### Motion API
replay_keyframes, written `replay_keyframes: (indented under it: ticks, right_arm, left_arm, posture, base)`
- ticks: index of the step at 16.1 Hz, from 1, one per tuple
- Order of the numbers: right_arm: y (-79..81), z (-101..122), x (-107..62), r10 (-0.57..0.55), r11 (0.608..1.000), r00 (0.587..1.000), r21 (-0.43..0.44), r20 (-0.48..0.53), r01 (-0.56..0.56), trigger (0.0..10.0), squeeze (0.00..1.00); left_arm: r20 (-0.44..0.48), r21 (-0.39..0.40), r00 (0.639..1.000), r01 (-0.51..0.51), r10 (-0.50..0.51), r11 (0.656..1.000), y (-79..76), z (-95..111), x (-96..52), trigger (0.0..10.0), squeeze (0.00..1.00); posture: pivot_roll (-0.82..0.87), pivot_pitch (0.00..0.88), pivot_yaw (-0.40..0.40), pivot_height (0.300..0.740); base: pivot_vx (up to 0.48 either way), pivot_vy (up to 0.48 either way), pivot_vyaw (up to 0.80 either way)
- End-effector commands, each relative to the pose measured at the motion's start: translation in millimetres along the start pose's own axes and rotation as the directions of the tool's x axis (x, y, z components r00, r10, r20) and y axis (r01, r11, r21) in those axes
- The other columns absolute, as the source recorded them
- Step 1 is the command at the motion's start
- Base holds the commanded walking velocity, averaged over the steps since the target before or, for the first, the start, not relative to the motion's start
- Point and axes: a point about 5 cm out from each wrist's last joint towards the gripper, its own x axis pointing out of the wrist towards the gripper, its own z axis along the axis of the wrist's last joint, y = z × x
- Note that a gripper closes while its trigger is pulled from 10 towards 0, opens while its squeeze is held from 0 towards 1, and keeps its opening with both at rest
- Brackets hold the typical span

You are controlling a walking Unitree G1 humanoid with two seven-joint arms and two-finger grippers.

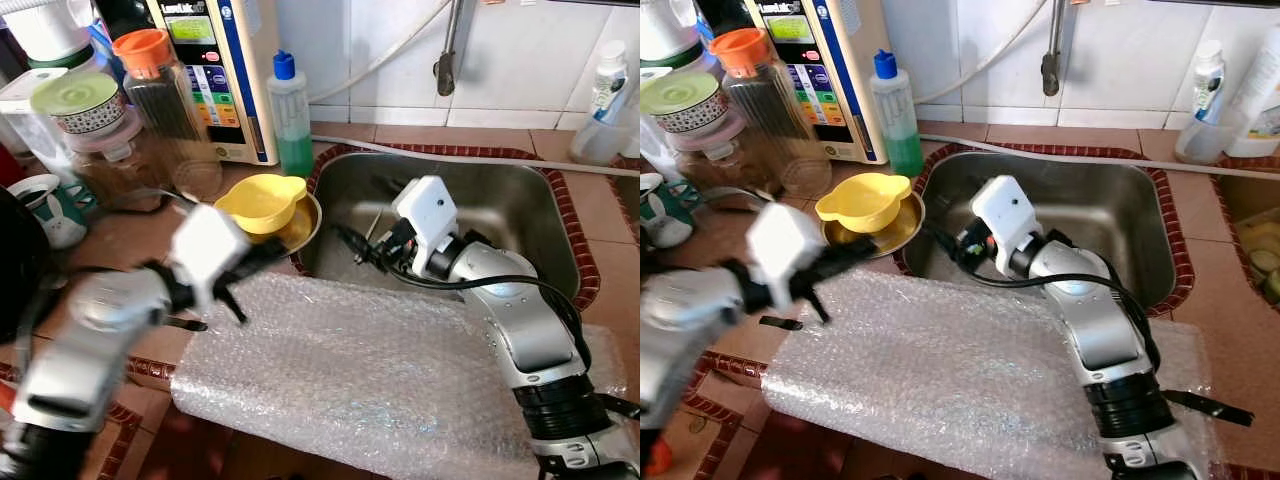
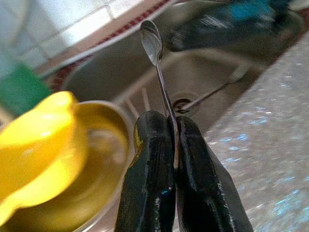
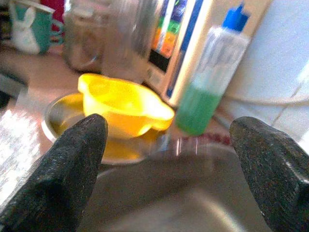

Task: Kitchen organization

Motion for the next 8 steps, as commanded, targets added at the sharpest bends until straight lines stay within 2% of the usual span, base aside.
replay_keyframes:
  ticks: [1,3,4,6,8]
  right_arm:
    - [4.4,11,4.1,0.004,0.999,0.999,-0.032,0.046,-0.003,10.0,0.00]
    - [15.5,9,6.9,0.042,0.997,0.998,-0.066,0.036,-0.039,10.0,0.00]
    - [23.8,6,7.8,0.088,0.994,0.996,-0.063,0.023,-0.087,10.0,0.00]
    - [41.5,3,6.9,0.206,0.974,0.979,-0.090,-0.010,-0.206,10.0,0.00]
    - [38.4,7,6.2,0.184,0.977,0.983,-0.106,0.010,-0.182,10.0,0.00]
  left_arm:
    - [0.002,0.050,1.000,0.015,-0.015,0.999,-4.7,5,5.6,0.0,0.00]
    - [0.030,0.079,0.999,0.015,-0.018,0.997,-8.5,11,16.1,0.0,0.00]
    - [0.057,0.076,0.998,0.012,-0.016,0.997,-9.4,15,20.8,0.0,0.00]
    - [0.038,0.096,0.999,0.019,-0.023,0.995,-10.4,13,23.4,0.0,0.00]
    - [0.032,0.098,0.999,0.017,-0.021,0.995,-9.9,11,22.6,0.0,0.00]
  posture:
    - [-0.19,0.106,0.126,0.740]
    - [-0.19,0.106,0.130,0.740]
    - [-0.19,0.106,0.131,0.740]
    - [-0.19,0.106,0.135,0.740]
    - [-0.19,0.108,0.138,0.740]
  base:
    - [0.000,0.000,0.00]
    - [0.000,0.000,0.00]
    - [0.000,0.000,0.00]
    - [0.000,0.000,0.00]
    - [0.000,0.000,0.00]
